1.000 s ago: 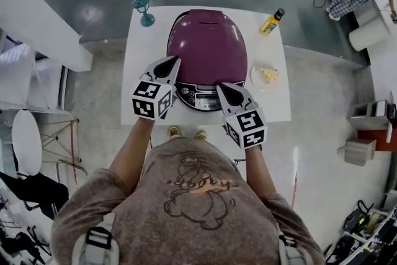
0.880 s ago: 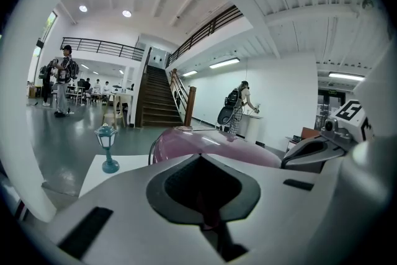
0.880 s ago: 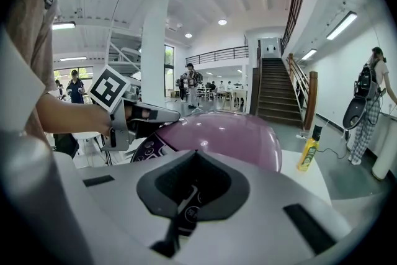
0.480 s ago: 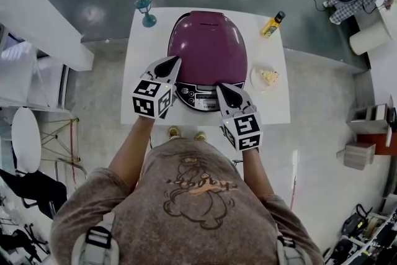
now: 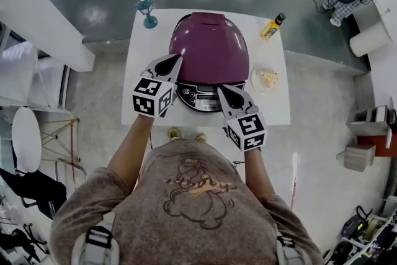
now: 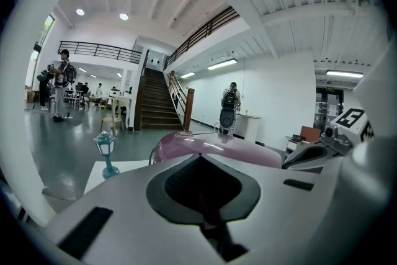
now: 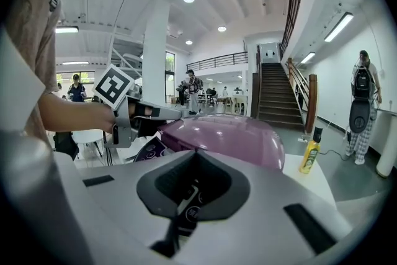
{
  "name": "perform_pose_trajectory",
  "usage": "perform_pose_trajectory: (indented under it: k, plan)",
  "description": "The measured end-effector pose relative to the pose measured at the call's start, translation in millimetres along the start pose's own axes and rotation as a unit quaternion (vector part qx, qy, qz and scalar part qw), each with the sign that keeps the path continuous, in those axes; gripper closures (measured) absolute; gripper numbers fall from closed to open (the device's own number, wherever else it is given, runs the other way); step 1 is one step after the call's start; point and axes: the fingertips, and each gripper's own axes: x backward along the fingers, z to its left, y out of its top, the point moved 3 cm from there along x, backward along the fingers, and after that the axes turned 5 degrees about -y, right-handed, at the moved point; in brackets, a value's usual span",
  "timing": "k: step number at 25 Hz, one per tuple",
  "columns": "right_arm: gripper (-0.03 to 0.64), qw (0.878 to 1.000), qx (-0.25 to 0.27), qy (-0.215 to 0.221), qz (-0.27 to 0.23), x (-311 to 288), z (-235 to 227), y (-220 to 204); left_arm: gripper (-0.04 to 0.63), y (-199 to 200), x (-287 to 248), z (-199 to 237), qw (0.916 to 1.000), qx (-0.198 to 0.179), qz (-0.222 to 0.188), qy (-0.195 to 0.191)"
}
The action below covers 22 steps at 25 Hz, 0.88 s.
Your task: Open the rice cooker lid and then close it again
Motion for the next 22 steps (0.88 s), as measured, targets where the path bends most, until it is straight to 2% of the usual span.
perform_pose_trajectory:
  k: [5,22]
  plan:
    - [0.614,1.0,-0.015,0.005,0.001,0.1,-2.2,0.8,0.577,14.4,0.7,0.0,1.0,-0.006,0.0,-0.006]
    - [0.614,1.0,-0.014,0.022,0.009,-1.5,-1.1,0.2,0.577,75.9,0.8,4.8,0.9981,-0.034,-0.04,-0.033]
